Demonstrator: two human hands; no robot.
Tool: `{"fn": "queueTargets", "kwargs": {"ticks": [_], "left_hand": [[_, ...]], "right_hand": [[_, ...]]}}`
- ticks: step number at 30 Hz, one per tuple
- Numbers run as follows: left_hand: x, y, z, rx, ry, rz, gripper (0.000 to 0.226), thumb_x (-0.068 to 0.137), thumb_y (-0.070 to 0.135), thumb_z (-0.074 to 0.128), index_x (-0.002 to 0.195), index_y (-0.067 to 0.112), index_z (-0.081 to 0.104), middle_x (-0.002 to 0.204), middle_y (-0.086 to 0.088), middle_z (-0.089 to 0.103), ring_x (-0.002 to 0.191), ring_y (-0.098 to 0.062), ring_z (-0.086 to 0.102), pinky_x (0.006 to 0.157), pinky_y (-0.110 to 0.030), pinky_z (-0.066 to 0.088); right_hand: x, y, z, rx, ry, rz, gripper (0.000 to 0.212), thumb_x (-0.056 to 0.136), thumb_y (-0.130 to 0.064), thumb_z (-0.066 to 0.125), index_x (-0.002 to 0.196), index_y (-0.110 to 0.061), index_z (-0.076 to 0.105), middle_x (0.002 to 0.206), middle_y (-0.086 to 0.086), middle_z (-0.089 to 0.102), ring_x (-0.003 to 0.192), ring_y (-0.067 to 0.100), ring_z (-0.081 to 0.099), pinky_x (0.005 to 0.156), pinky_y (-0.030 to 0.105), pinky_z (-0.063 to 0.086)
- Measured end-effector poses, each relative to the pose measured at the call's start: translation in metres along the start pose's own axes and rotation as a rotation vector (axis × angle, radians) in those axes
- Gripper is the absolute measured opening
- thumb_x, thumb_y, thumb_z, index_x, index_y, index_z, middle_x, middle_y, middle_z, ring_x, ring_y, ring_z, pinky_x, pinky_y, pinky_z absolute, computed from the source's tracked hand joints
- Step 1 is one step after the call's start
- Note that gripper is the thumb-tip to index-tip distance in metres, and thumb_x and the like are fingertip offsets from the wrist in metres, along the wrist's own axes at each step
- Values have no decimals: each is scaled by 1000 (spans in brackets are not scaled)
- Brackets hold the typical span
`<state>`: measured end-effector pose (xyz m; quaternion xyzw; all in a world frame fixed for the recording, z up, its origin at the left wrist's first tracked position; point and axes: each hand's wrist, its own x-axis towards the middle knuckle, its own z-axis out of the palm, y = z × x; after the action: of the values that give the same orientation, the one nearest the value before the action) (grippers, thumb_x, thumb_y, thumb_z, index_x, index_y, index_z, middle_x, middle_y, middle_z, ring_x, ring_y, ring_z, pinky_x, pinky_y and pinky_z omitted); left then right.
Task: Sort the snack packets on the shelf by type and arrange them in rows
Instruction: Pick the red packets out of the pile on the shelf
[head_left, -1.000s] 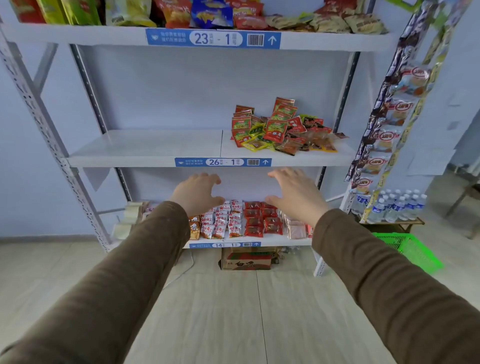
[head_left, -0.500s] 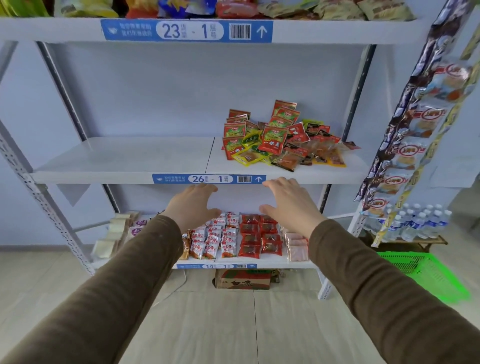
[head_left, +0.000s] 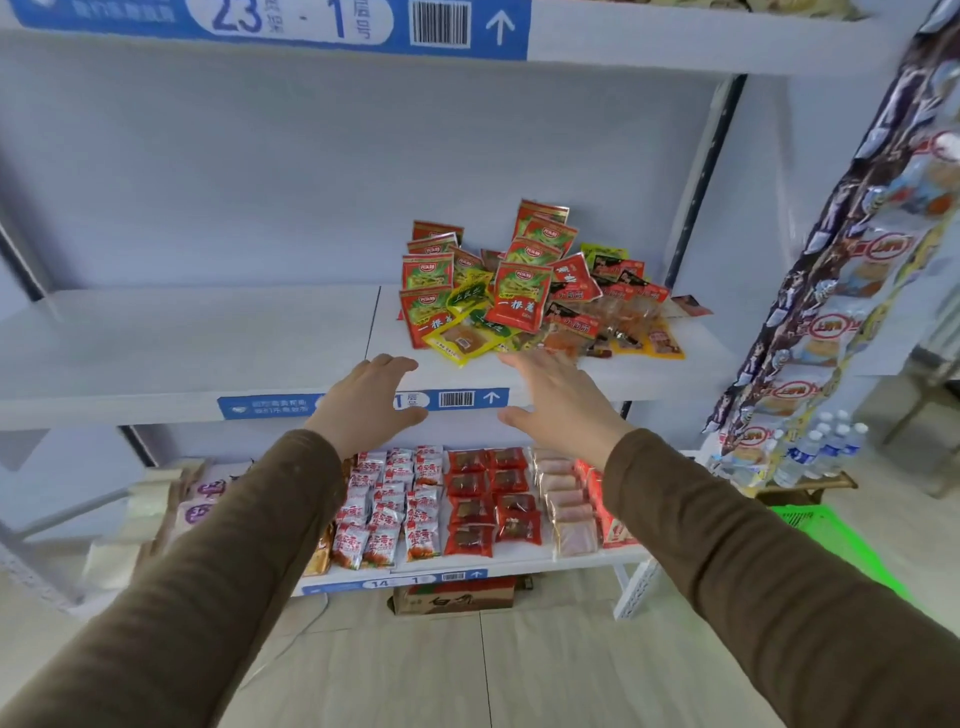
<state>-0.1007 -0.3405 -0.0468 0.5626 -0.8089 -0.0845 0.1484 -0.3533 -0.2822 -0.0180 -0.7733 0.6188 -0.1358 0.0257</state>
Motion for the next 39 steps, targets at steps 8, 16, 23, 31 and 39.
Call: {"fn": "queueTargets", "kwargs": {"ticks": [8,16,23,31,39], "left_hand": [[87,-5,11,-30,21,-15,64,95,45,68,151,27,44,151,-3,50,135,-25,47,109,-42,40],[137,-23,19,-41,24,-75,68,95,50,66,154,27,41,156,1,45,140,-22,44,113,-40,37],[188,-64,7,-80,16,-100,67,94,48,67,153,26,42,153,-2,48,137,-25,47,112,-43,39],[255,-108,12,-186,6,-99,75,91,47,72,155,24,38,155,-4,46,140,-25,46,114,-46,41],[317,-123,39,-404,-5,-248,105,78,44,86,159,23,23,160,-10,37,142,-32,44,111,-55,44]], "right_hand": [[85,50,0,-25,-16,-43,63,100,-46,57,154,-19,38,156,3,39,144,26,32,115,44,34],[158,67,26,77,-2,-58,74,99,-50,59,158,-19,27,158,5,40,145,28,34,115,43,35],[230,57,41,113,16,-71,74,98,-50,59,158,-18,29,157,5,41,144,28,34,116,41,31],[306,60,46,43,20,17,84,94,-58,62,159,-18,27,161,8,37,149,32,29,120,47,30],[375,78,48,-36,-35,90,110,78,-75,67,159,-13,25,163,11,34,149,31,34,119,46,35]]}}
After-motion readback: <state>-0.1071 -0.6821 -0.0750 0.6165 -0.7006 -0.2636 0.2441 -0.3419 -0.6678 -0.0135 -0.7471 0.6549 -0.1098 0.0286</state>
